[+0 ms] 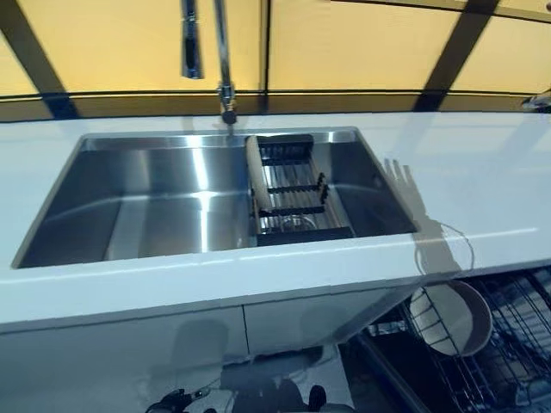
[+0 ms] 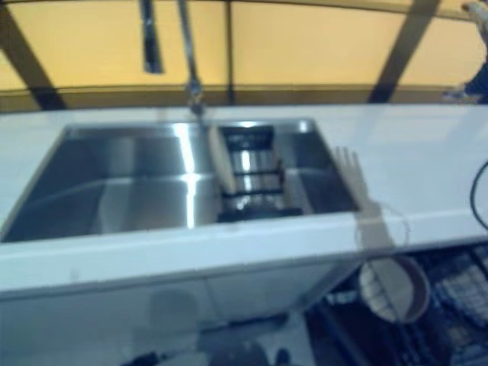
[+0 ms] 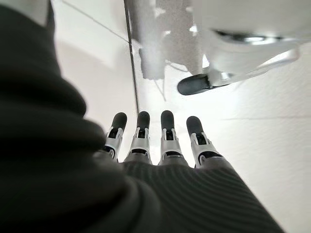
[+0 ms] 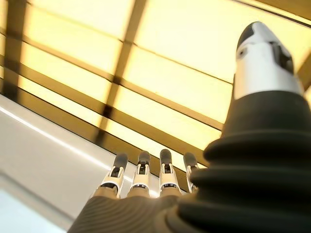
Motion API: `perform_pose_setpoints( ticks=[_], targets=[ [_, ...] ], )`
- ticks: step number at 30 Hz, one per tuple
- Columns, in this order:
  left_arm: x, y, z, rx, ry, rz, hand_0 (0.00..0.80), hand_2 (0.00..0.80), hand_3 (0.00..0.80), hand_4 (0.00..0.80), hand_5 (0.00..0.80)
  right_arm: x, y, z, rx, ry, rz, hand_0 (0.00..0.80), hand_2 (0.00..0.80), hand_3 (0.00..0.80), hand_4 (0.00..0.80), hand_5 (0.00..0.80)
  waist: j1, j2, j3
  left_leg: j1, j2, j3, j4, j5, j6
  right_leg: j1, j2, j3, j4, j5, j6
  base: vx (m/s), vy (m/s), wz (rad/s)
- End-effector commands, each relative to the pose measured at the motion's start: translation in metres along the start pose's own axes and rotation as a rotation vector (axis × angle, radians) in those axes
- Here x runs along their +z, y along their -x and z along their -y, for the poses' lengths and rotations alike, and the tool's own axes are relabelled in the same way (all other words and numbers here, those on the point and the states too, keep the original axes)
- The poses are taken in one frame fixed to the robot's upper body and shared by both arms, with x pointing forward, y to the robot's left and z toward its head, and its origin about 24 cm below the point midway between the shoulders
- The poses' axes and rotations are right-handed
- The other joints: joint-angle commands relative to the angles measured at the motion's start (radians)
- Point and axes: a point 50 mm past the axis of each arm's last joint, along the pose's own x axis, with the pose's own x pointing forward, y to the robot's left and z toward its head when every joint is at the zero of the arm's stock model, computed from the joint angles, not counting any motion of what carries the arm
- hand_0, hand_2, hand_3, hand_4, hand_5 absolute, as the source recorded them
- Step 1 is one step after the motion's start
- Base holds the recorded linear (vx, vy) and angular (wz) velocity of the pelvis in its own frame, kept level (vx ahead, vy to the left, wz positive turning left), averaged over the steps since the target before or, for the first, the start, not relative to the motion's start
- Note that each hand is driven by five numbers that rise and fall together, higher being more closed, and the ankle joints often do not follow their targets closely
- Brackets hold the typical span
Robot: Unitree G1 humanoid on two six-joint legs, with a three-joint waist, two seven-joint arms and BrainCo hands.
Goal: Take plates into dishwasher
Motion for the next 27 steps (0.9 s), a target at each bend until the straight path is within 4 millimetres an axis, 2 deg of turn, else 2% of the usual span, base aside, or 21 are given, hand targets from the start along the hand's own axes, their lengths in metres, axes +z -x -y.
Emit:
perform_pose_setpoints(
  ticks=[1, 7, 14, 21, 27],
  targets=[
    [0.012, 0.000, -0.020, 0.061, -0.035, 0.033, 0.000, 0.000, 0.000, 0.000, 0.000, 0.006, -0.015, 0.031, -0.132, 0.058, 0.052, 0.000, 0.000, 0.000, 0.000, 0.000, 0.050, -0.080, -0.024, 0.002, -0.012, -0.037, -0.003, -0.043, 0.057, -0.008, -0.036, 0.008, -0.001, -0.011, 0.074, 0.017, 0.001, 0.24],
    [0.008, 0.001, -0.022, 0.075, -0.005, 0.029, 0.000, 0.000, 0.000, 0.000, 0.000, 0.047, -0.028, 0.044, -0.199, 0.165, 0.246, 0.000, 0.000, 0.000, 0.000, 0.000, 0.090, -0.076, -0.009, -0.022, -0.012, -0.069, -0.003, -0.026, 0.050, 0.004, -0.040, -0.033, -0.001, -0.022, 0.071, 0.015, 0.004, 0.15],
    [0.010, 0.002, -0.026, 0.090, 0.028, 0.048, 0.000, 0.000, 0.000, 0.000, 0.000, 0.084, -0.032, 0.041, -0.197, 0.270, 0.421, 0.000, 0.000, 0.000, 0.000, 0.000, 0.134, -0.080, 0.026, -0.063, -0.016, -0.108, -0.003, -0.005, 0.045, 0.011, -0.043, -0.073, -0.001, -0.031, 0.066, -0.012, 0.008, 0.20],
    [0.018, 0.002, -0.032, 0.099, 0.030, 0.078, 0.000, 0.000, 0.000, 0.000, 0.000, 0.110, -0.032, 0.038, -0.164, 0.311, 0.551, 0.000, 0.000, 0.000, 0.000, 0.000, 0.163, -0.088, 0.064, -0.104, -0.024, -0.139, -0.003, 0.010, 0.045, 0.003, -0.044, -0.097, -0.001, -0.031, 0.065, -0.034, -0.006, 0.20],
    [0.020, 0.002, -0.032, 0.096, 0.041, 0.093, 0.000, 0.000, 0.000, 0.000, 0.000, 0.124, -0.032, 0.039, -0.155, 0.343, 0.613, 0.000, 0.000, 0.000, 0.000, 0.000, 0.172, -0.086, 0.081, -0.119, -0.031, -0.149, -0.003, 0.013, 0.047, -0.003, -0.046, -0.102, -0.001, -0.031, 0.065, -0.005, 0.008, 0.06]
  ],
)
